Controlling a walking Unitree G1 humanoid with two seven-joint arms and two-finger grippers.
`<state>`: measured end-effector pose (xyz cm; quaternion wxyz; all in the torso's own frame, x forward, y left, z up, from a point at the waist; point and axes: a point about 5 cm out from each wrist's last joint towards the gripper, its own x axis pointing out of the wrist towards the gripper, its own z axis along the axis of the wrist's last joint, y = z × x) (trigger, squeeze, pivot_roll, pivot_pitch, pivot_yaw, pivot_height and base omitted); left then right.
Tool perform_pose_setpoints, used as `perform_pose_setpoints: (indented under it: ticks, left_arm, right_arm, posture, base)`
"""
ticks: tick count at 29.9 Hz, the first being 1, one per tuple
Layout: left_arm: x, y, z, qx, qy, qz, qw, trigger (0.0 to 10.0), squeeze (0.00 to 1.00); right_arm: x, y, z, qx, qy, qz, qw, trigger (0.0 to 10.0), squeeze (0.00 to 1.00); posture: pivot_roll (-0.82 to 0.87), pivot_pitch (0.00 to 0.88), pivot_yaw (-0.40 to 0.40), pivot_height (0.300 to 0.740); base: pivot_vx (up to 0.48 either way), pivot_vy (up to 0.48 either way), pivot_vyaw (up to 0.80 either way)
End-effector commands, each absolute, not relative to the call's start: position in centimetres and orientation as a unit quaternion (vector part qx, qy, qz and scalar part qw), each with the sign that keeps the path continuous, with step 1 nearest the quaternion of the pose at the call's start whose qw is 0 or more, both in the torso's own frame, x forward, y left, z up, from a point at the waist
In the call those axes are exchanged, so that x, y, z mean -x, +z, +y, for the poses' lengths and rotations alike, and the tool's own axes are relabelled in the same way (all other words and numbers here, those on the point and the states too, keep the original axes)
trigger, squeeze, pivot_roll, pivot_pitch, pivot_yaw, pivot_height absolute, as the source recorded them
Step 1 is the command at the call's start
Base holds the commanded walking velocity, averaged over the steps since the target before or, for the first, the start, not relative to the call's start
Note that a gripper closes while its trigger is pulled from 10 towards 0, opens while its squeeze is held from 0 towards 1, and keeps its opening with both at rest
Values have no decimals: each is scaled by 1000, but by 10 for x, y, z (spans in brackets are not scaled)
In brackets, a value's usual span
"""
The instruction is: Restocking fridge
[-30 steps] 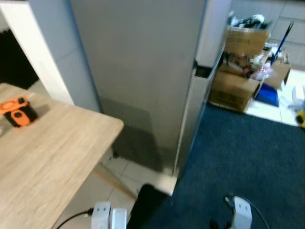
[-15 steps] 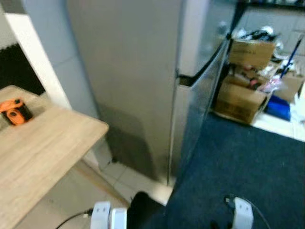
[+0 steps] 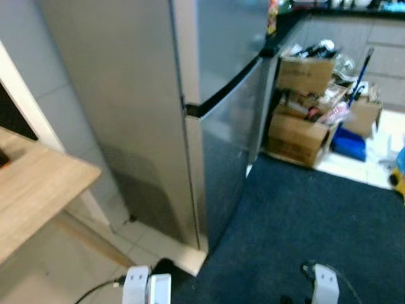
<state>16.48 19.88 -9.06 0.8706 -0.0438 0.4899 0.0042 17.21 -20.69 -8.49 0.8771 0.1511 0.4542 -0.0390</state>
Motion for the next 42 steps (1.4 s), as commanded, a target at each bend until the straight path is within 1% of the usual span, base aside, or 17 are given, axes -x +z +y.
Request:
perform_pose_setpoints:
  ticks: [1, 14, 19, 42]
  left_arm:
    - [-158, -93, 202, 42, 8, 497, 867, 10000, 0]
    - [-157, -93, 202, 42, 8, 498, 866, 10000, 0]
    - [-157, -93, 202, 41, 13, 500, 865, 10000, 0]
    - [-160, -93, 202, 50, 24, 497, 866, 10000, 0]
  right_arm:
    - [-175, -85, -198, -154, -18, 452, 878, 10000, 0]
    - [-171, -86, -198, -150, -19, 458, 876, 10000, 0]
    - [-170, -87, -198, -152, -23, 458, 876, 10000, 0]
    - [-169, -88, -196, -150, -19, 461, 875, 10000, 0]
  posture:
    - [-62, 0, 21, 740]
    - [-62, 0, 21, 740]
    - [-62, 0, 21, 740]
    - [-64, 0, 25, 740]
  base:
    - [0, -420, 775]
    - [0, -422, 780]
    - [0, -407, 0]
    - [0, 0, 0]
